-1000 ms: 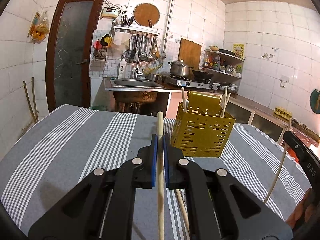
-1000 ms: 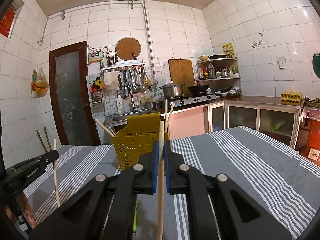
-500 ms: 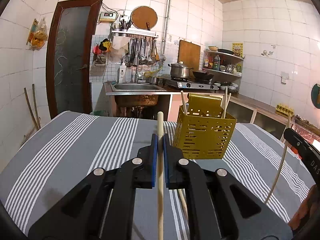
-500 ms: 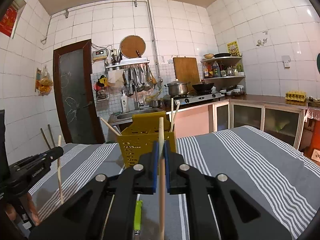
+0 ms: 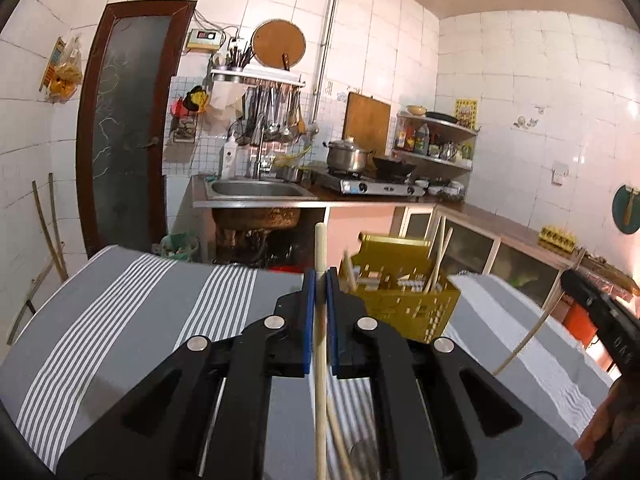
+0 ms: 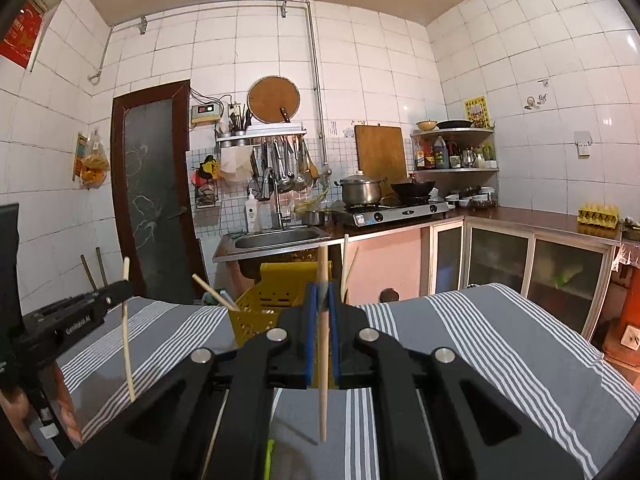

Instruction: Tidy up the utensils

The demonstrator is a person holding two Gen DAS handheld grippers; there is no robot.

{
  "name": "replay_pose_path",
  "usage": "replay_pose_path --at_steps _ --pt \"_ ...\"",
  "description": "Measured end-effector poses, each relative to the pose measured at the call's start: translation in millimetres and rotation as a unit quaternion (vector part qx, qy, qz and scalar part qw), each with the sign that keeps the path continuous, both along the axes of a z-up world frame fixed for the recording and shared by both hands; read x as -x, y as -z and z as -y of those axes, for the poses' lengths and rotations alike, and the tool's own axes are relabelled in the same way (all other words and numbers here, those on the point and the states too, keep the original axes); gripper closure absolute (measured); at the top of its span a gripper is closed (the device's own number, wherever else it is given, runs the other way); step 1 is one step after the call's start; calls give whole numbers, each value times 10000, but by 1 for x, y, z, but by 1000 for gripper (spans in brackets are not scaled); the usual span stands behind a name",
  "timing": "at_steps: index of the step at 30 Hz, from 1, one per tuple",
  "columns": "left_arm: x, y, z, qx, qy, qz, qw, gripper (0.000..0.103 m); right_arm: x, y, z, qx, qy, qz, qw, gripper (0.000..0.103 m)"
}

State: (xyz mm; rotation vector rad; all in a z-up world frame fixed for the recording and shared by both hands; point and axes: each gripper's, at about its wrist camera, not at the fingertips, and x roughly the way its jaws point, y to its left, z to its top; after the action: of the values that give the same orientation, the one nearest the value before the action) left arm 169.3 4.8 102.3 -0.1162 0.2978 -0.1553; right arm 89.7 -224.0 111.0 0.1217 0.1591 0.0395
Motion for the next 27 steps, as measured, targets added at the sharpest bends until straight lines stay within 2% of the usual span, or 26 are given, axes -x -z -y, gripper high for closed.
replay_pose_path --at_steps 7,10,13,20,27 --pt "-20 -32 5 249 113 232 9994 98 -19 -12 7 -44 39 -44 10000 97" --pt "-29 -48 11 239 163 365 9989 98 -24 -20 8 -68 71 15 10000 97" --pt "-37 -67 16 217 147 605 9978 98 -27 -35 9 -66 116 188 9997 97" --pt "-75 -110 23 495 54 1006 9937 98 -50 -89 6 59 173 754 9970 97" --pt "-120 -121 45 680 29 1159 9909 98 -88 -120 0 157 241 1059 9940 97"
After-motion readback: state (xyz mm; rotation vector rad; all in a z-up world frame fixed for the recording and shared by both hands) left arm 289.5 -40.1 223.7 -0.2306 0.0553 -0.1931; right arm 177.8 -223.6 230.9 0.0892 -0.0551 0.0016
